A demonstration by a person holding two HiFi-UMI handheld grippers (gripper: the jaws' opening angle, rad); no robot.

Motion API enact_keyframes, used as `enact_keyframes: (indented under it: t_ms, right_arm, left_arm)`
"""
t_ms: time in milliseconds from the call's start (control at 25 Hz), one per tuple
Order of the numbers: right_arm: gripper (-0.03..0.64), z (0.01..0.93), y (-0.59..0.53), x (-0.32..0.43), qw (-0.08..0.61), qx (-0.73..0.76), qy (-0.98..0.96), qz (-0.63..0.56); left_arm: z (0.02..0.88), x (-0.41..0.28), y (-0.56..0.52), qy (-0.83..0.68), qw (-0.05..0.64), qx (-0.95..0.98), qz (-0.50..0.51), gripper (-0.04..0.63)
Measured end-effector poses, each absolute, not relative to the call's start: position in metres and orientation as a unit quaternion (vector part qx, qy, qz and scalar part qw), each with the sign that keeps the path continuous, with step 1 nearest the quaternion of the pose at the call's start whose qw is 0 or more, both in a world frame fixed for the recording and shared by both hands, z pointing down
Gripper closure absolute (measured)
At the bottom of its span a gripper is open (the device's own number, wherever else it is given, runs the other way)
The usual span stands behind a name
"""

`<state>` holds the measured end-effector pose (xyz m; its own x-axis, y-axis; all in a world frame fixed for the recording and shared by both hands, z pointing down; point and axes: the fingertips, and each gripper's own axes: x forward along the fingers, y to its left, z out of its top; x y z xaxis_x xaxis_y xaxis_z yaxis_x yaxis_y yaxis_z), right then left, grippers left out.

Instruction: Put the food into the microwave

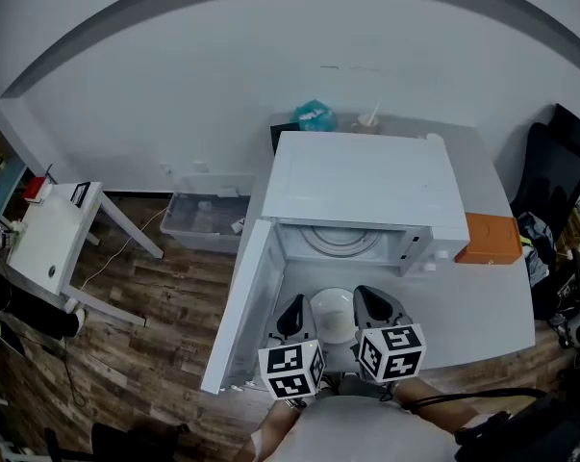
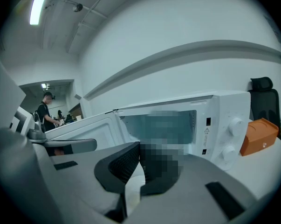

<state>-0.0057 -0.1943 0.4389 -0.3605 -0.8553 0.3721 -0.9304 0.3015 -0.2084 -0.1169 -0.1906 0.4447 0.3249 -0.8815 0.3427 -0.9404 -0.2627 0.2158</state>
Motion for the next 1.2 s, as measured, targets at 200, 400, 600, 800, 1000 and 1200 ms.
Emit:
enact_keyframes:
  t_ms: [200,400,600,800,1000,1200]
  right_arm:
    - [0.6,0.436,-0.199,-0.005,0.095,0.542,-0.811,0.198]
    - [0.6,0.44,-0.202,-0.007,0.11,0.528,-0.82,0.192]
    - [0.598,0.45,-0.202,-0.003,0.122,0.523,-0.821,0.193]
    - [0.595,0.462,-0.198,0.002,0.117,0.515,-0.822,0.213]
    - [0.575,0.481,-0.197,0.008,0.122,0.512,-0.817,0.234]
    - [0.574,0.508,-0.199,0.016,0.135,0.515,-0.807,0.256]
  left_arm:
    - [0.44,-0.106,-0.19,-0.577,0.194,0.789,0.08,0.594]
    - [0.441,-0.101,-0.191,-0.581,0.195,0.786,0.083,0.594]
    - [0.452,-0.096,-0.19,-0.58,0.204,0.783,0.095,0.592]
    - [0.466,-0.087,-0.187,-0.572,0.224,0.782,0.101,0.591]
    - [0.486,-0.083,-0.183,-0.571,0.249,0.774,0.111,0.551]
    - [0.514,-0.085,-0.178,-0.577,0.277,0.757,0.128,0.549]
